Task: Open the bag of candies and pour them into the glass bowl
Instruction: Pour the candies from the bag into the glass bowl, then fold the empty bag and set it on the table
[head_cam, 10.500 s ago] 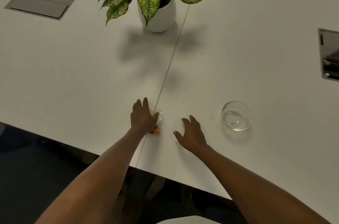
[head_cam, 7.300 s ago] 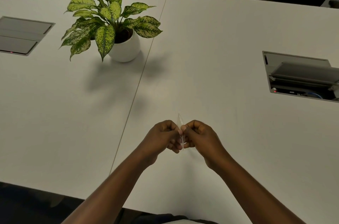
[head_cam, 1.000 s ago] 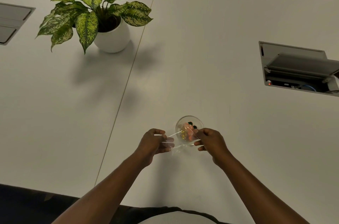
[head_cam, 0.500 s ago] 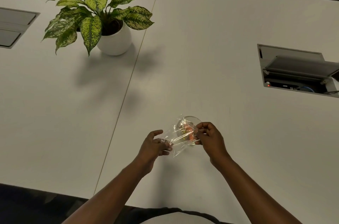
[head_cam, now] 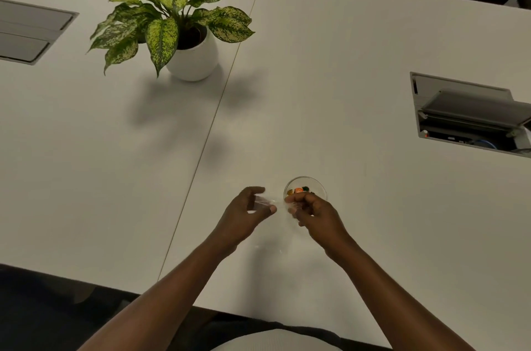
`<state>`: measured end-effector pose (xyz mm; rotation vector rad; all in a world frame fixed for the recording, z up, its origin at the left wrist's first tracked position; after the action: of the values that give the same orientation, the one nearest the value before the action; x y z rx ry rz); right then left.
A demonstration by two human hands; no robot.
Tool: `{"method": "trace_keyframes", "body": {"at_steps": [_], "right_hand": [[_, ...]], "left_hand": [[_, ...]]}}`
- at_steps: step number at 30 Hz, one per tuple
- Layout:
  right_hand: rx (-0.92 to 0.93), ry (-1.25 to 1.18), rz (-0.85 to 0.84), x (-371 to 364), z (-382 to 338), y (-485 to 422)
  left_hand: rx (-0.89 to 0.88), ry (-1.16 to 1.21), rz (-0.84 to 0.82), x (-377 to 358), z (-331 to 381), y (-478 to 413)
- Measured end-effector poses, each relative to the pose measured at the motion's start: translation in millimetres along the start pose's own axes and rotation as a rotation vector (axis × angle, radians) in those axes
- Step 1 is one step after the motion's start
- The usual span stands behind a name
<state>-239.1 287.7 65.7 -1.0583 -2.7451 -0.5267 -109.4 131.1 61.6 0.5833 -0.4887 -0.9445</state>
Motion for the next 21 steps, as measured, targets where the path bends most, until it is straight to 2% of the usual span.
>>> {"method": "trace_keyframes", "body": {"at_steps": [8,13,17,21], "right_hand": [[-0.064,-0.058,-0.048,-29.7,-5.6,-1.7],[-0.118,-0.077,-0.064,-56.9,-4.5,-9.7],[-0.227,-0.218,-0.004,-84.4,-2.7,-20.2],[-0.320,-0.321,0.014,-111.6,0.5,-32.4]], "left_hand": [[0.041,0.136,-0.025,17.9,-17.5,4.0],[0.098,0.132,0.008,40.2,-36.8,5.1],[0.276,0.028,-0.021,72.8,-60.6,3.4],[0.416,0.209,-0.024,107.5,-88.7,1.8]]}}
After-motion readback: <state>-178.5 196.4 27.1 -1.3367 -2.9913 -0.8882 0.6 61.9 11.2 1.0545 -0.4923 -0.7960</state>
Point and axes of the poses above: each hand's wrist, its own y-axis away from the middle knuckle, its own x-axis out of the back of the hand, z = x × y, the point moved 2 cm from there along -y, towards the middle knuckle, and after that the axes turned 11 degrees about x, right-handed, at the moved point
